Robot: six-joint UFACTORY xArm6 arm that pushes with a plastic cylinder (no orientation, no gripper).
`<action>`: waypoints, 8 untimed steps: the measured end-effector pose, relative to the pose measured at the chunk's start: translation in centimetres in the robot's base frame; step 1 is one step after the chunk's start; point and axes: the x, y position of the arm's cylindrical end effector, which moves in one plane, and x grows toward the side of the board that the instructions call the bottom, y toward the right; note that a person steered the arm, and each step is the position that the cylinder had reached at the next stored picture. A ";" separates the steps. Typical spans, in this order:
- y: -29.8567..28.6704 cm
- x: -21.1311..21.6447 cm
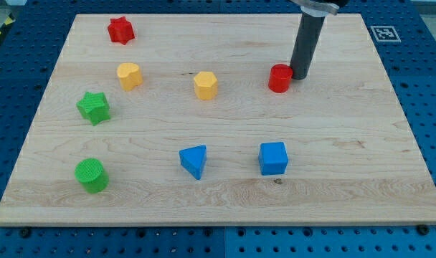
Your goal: Place the red circle right side of the yellow hexagon
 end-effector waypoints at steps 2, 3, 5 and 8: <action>-6.1 1.7; -8.7 1.7; -2.6 3.2; -2.3 3.8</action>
